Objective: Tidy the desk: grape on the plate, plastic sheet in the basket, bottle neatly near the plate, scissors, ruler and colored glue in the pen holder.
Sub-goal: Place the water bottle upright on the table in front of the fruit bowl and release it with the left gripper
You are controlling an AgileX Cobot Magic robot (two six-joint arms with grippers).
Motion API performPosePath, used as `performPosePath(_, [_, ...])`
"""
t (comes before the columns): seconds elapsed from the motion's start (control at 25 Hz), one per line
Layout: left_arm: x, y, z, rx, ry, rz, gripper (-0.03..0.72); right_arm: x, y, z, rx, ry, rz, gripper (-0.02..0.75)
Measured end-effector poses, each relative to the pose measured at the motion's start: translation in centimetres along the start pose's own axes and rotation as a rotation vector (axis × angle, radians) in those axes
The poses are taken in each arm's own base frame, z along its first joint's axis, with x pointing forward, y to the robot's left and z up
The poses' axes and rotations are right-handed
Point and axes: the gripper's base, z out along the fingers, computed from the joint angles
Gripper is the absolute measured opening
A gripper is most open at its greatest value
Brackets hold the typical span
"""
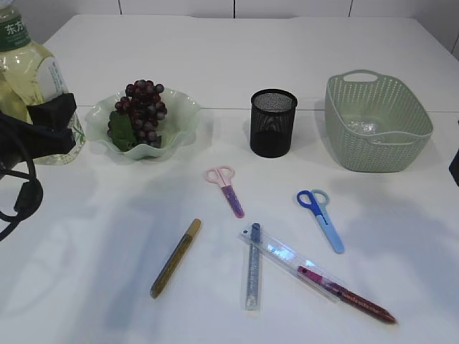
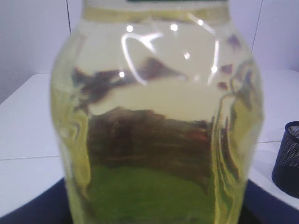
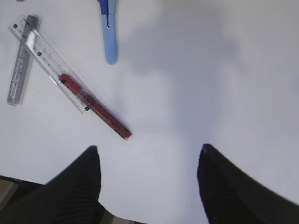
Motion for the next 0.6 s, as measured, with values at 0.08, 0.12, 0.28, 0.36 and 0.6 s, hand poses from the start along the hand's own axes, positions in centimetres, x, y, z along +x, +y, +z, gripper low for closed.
performPosePath(0.08, [0.2, -0.1, 0.1, 0.011, 0.002, 0.008, 0.446, 0.0, 0.0, 0.0, 0.000, -0.002, 0.000, 0.510])
performPosePath(0.12, [0.3, -0.2, 0.1, 0.022, 0.006, 0.015, 0.446, 0.0, 0.0, 0.0, 0.000, -0.002, 0.000, 0.510])
performPosePath(0.28, [1.0, -0.9, 0.2, 0.093, 0.020, 0.059, 0.446, 0.0, 0.0, 0.0, 0.000, -0.002, 0.000, 0.510])
performPosePath(0.36, [1.8, -1.0, 0.4, 0.114, 0.044, 0.074, 0.446, 0.0, 0.0, 0.0, 0.000, -0.002, 0.000, 0.510])
performPosePath(0.6, [4.4, -1.0, 0.9, 0.115, 0.140, 0.087, 0.445, 0.0, 0.0, 0.0, 0.002, -0.002, -0.001, 0.510])
